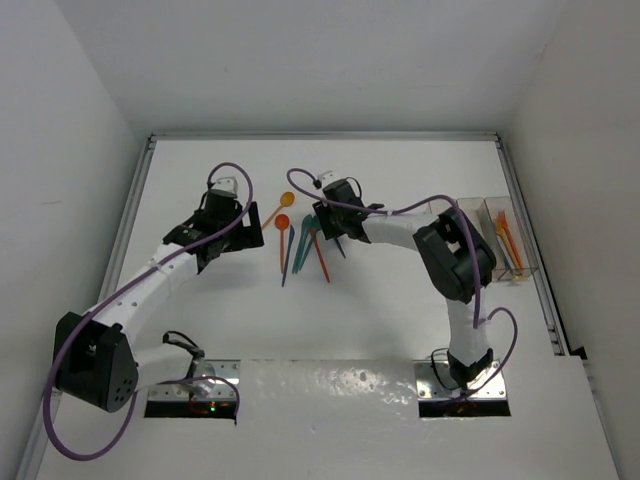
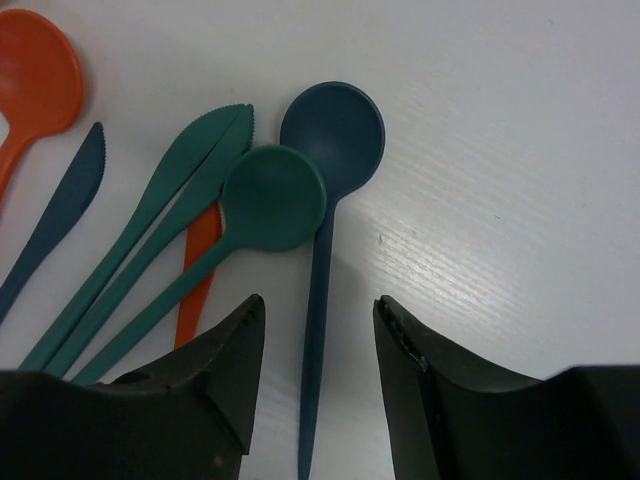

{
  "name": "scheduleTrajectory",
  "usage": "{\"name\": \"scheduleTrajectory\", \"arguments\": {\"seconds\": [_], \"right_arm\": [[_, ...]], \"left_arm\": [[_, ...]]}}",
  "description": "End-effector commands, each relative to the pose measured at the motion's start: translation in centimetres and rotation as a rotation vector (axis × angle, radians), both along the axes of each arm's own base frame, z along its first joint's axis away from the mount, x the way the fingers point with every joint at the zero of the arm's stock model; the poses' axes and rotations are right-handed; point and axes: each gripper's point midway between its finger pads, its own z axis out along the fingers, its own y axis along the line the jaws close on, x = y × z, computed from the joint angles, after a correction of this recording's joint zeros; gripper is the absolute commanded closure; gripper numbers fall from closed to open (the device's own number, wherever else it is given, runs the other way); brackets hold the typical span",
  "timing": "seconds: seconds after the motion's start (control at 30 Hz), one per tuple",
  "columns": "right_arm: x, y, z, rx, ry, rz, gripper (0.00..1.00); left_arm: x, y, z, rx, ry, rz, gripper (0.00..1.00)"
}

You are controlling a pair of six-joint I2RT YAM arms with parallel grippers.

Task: Sort the eating utensils into containers

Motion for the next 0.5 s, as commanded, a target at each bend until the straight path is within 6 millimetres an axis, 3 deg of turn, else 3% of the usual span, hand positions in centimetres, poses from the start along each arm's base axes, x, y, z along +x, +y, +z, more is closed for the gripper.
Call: {"name": "scheduleTrajectory", "arguments": {"seconds": [0.0, 0.17, 0.37, 0.4, 0.47], "right_arm": [[2.0, 1.9, 1.5, 0.052, -0.046, -0.024, 0.53], [1.5, 2.2, -0.6, 0.044, 0.002, -0.028, 0.63], [0.4, 0.8, -2.2, -0.003, 0.031, -0.045, 0.89], [0.3, 0.6, -2.2, -0.016, 0.027, -0.040, 0.96], [0.1, 0.1, -1.9, -0.031, 0.020, -0.041, 1.00]], "left_arm": [[0.6, 0.1, 0.7, 0.009, -0.038, 0.008, 0.09], [0.7, 0.2, 0.7, 0.016, -0.041, 0.016, 0.09], [0.7, 0.1, 0.7, 0.010, -0.041, 0.012, 0.09], [0.7, 0.1, 0.7, 0.008, -0.040, 0.011, 0.09], [0.7, 0.0, 0.8, 0.006, -0.042, 0.007, 0.09]]}}
